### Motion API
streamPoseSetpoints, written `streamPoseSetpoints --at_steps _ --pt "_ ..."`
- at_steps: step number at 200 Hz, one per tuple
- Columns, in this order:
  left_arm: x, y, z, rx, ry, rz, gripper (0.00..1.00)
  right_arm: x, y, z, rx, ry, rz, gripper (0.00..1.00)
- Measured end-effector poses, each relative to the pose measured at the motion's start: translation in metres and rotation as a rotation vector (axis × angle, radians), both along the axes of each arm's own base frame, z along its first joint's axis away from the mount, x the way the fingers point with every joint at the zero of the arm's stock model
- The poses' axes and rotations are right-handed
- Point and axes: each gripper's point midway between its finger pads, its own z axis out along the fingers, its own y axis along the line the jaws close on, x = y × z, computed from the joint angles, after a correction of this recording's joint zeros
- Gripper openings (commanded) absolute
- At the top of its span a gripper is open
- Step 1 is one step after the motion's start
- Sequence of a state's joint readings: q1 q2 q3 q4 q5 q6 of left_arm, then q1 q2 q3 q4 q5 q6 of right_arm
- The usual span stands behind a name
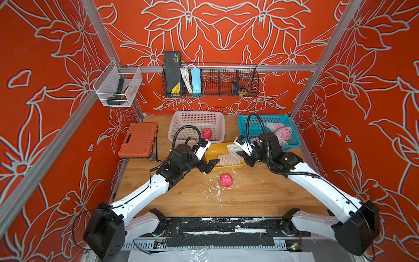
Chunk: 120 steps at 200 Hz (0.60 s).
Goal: Remove foam nets from apples
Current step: Remove the foam net from the apple, then place the foam net into the storage box.
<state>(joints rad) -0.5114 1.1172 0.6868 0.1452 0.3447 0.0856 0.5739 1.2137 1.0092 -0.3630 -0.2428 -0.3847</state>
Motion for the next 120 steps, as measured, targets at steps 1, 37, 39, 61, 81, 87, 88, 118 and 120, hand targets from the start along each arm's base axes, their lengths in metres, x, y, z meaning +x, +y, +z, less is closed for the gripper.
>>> streamPoseSetpoints --at_steps 1,37,39,61,81,87,88,118,120 --pt "0.0 0.001 0.0 0.003 -0.001 0.003 0.95 0.001 0.0 -0.001 -0.004 -0.001 -0.002 0.18" --pt "-0.006 0.019 -0.031 0.077 0.007 0.063 0.95 0.035 -0.012 -0.056 -0.256 0.016 -0.041 0.19" --pt "-0.007 0.02 -0.033 0.081 0.006 0.065 0.95 0.037 -0.012 -0.061 -0.27 0.02 -0.042 0.19" --pt "-0.015 0.03 -0.045 0.11 0.006 0.084 0.95 0.053 -0.013 -0.093 -0.381 0.047 -0.036 0.22" --pt "-0.015 0.033 -0.047 0.124 -0.002 0.095 0.95 0.065 -0.009 -0.108 -0.434 0.06 -0.021 0.26" --pt "-0.015 0.034 -0.047 0.128 -0.004 0.098 0.95 0.069 -0.008 -0.11 -0.44 0.06 -0.019 0.26" --pt "-0.015 0.034 -0.047 0.128 -0.004 0.098 0.95 0.069 -0.008 -0.11 -0.441 0.06 -0.018 0.26" --pt "-0.015 0.034 -0.048 0.138 -0.01 0.097 0.95 0.08 0.005 -0.111 -0.455 0.044 0.011 0.37" --pt "-0.015 0.034 -0.048 0.139 -0.009 0.096 0.95 0.08 0.005 -0.111 -0.456 0.043 0.015 0.39"
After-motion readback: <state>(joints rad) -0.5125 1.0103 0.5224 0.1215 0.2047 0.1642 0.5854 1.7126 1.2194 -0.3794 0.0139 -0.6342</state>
